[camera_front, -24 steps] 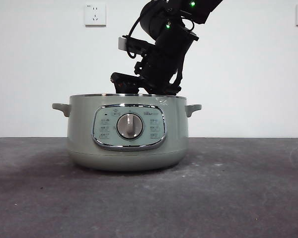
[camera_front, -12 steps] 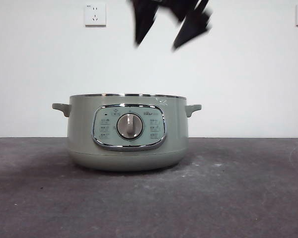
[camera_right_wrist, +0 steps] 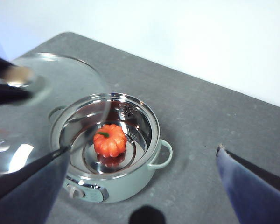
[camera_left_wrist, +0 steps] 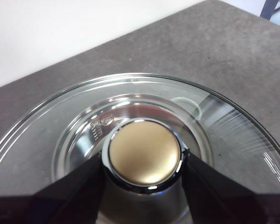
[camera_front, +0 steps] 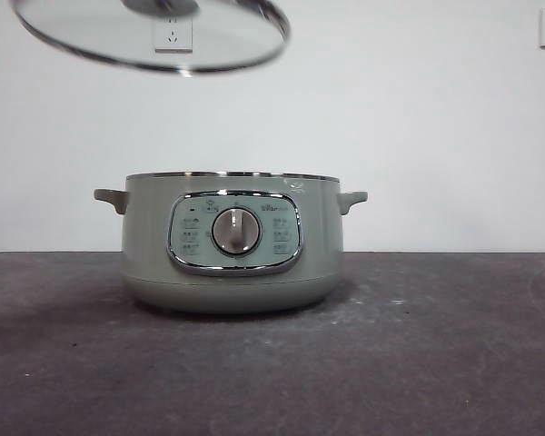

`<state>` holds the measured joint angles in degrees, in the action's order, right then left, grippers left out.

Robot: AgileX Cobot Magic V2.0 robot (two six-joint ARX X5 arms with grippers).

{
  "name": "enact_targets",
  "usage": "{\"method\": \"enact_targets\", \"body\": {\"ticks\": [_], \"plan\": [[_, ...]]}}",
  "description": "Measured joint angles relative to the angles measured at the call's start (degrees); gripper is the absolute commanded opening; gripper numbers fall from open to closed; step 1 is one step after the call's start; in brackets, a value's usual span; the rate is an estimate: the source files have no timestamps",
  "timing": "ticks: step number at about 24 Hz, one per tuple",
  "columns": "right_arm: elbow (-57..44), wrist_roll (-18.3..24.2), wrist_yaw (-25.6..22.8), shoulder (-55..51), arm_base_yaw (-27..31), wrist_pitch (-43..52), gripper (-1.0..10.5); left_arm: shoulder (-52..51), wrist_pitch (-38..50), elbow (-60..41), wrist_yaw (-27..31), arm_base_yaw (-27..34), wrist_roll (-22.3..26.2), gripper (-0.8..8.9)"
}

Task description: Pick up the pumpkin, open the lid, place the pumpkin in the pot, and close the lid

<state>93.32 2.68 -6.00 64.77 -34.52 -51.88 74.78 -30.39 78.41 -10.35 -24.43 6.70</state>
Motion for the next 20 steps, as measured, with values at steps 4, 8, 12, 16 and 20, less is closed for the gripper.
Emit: {"method": "enact_targets", "body": {"ticks": [4,8,12,16,20], "plan": [[0.0,-0.5,0.0,-3.4,0.0,-3.0,5.7,5.8,5.4,0.0,-0.6,0.0,0.2,-0.09],[0.0,-0.6,0.0,-5.4,0.0,-5.5,5.7,10.6,10.1,0.0,-1.2,0.0,0.3,-0.09],[0.0,-0.8,0.0,-5.8,0.0,-7.7,5.7,14.4,13.8,0.0,-1.4,0.0,0.3,-0.09],[0.0,-1.0,0.0,-5.8,0.0,-9.7,5.7,17.3,16.7,0.0,-1.4,0.0,0.4,-0.09],[0.0,-1.0,0.0,-5.8,0.0,-10.3,5.7,19.6,18.1,0.0,-1.4,0.0,0.4,-0.09]]}}
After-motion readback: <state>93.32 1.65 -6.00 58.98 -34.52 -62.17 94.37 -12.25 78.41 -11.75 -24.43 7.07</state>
